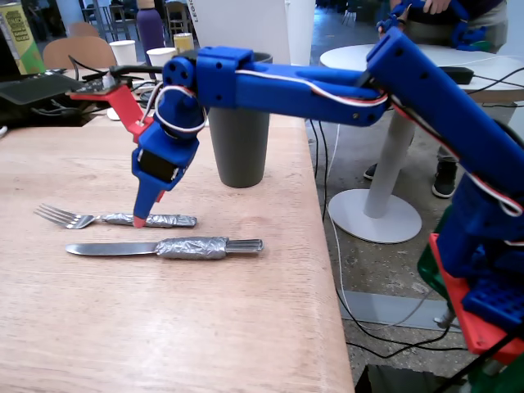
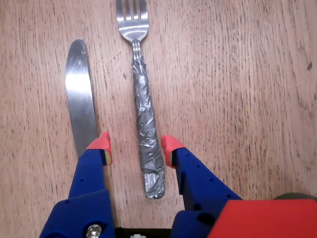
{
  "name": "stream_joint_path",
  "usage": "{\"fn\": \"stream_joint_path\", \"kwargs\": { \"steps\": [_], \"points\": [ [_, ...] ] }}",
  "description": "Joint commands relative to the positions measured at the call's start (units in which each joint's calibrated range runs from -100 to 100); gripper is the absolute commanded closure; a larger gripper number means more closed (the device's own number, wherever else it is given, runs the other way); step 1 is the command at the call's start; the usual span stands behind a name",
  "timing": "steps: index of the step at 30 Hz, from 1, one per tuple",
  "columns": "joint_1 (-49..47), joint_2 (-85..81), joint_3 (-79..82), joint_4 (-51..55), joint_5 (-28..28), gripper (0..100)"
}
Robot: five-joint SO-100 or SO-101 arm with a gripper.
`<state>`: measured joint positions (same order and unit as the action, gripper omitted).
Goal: Grab the fork and place it in gray glass
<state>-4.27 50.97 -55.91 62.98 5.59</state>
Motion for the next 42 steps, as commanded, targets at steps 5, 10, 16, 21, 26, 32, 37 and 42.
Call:
{"fn": "stream_joint_path", "kwargs": {
  "steps": [5,10,16,21,26,32,37,42],
  "points": [
    [-0.13,0.31,-2.19,-8.06,0.15,77],
    [-0.13,0.31,-2.28,-7.97,0.1,77],
    [-0.13,0.31,-2.19,-5.92,0.2,78],
    [-0.29,0.31,-2.38,-2.96,0.24,78],
    [0.04,0.14,-2.38,-3.29,-0.44,99],
    [0.04,0.14,-2.38,-3.05,0.0,100],
    [0.04,0.14,-2.28,-2.8,0.2,100],
    [0.04,0.14,-2.28,-2.55,0.2,100]
  ]
}}
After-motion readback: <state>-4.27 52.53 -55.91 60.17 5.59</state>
